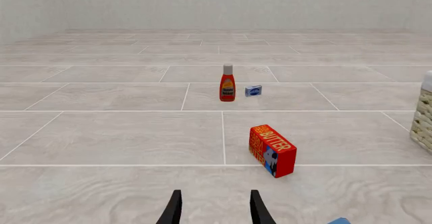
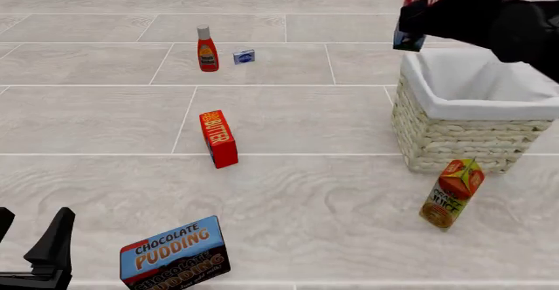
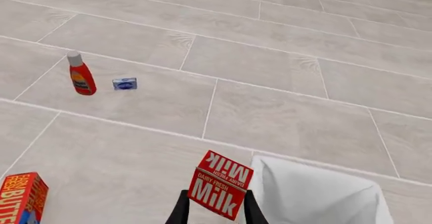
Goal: Pick the milk and place it in the basket.
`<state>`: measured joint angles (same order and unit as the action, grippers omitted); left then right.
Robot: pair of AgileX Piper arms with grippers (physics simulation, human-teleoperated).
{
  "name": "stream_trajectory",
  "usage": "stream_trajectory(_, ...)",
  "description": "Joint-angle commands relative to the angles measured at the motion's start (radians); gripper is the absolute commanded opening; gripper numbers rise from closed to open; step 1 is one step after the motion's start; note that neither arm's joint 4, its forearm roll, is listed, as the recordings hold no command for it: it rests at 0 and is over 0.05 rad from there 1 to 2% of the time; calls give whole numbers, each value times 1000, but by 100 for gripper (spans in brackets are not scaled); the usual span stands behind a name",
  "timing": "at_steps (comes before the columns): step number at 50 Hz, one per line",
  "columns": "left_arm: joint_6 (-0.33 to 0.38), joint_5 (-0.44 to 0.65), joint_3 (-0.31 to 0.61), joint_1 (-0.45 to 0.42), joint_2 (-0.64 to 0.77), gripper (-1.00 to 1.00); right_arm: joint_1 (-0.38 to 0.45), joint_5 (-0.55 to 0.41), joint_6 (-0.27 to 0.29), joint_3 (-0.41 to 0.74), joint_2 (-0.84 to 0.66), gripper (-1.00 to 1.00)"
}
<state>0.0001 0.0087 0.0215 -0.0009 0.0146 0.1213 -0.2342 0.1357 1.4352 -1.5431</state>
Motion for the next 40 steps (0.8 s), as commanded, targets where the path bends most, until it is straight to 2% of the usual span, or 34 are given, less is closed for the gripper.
stream_trajectory(1,0,0,0,0,0,100,-49,14,-30,-7,29,-100)
stream_trajectory(40,0,0,0,0,0,100,-222,60,-44,-67,8,-100)
